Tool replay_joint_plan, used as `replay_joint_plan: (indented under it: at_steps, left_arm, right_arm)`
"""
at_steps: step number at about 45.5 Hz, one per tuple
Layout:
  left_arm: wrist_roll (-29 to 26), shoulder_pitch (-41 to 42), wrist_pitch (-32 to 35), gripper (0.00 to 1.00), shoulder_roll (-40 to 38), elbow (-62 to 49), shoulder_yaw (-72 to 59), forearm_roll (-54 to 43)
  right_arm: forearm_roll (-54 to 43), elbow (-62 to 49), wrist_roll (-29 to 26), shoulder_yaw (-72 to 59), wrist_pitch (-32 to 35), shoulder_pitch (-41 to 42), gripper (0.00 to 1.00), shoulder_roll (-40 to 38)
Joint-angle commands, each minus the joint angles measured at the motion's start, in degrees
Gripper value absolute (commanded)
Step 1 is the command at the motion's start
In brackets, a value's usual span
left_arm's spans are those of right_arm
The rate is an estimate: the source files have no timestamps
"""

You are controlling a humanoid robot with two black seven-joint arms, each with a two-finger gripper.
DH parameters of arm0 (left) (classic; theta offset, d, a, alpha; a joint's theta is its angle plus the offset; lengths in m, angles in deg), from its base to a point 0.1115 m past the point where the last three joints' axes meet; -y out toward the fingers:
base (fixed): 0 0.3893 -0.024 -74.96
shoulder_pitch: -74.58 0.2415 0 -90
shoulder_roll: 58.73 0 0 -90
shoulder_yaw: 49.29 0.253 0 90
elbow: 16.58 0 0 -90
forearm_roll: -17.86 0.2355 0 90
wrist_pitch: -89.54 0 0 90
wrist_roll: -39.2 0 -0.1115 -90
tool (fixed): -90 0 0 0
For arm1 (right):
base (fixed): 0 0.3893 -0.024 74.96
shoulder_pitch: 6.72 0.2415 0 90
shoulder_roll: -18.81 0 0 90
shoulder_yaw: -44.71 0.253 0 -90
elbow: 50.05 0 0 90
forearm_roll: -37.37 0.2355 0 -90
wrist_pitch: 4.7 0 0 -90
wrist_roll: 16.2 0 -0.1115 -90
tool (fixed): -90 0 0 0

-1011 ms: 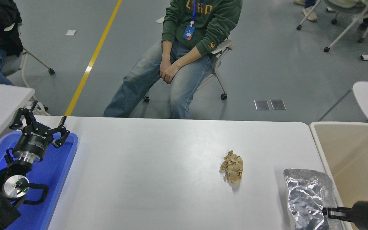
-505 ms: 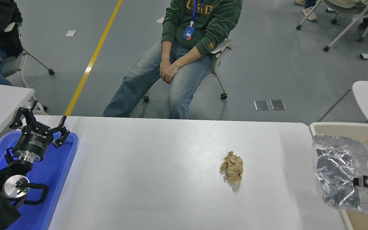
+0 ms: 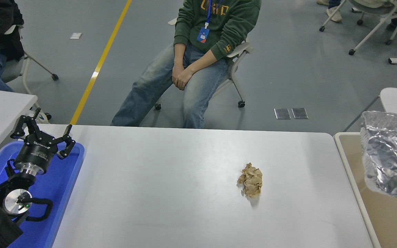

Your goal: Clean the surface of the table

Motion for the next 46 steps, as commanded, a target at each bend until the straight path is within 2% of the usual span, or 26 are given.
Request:
replay_joint_plan:
  at_steps: [1, 22, 35, 46]
  left_arm:
    - [0.0, 0.0, 0.0, 1.0, 0.0, 0.0, 0.0, 0.0]
    - [0.0, 0.0, 0.0, 1.0, 0.0, 0.0, 0.0, 0.0]
    - [0.0, 0.0, 0.0, 1.0, 0.0, 0.0, 0.0, 0.0]
    - [0.0, 0.0, 0.0, 1.0, 0.0, 0.0, 0.0, 0.0]
  right_arm:
    - [1.0, 0.0, 0.0, 0.9, 1.9, 1.0, 0.0, -1.3]
    - [0.9, -2.9, -0.5, 0.7, 1.4, 0.9, 0.0, 0.0]
    - [1.3, -13.0, -0.6, -0.8, -1.9, -0.8, 0.0, 5.6]
    - [6.7, -23.2, -0.6, -4.9, -7.2, -2.2, 0.0, 11.5]
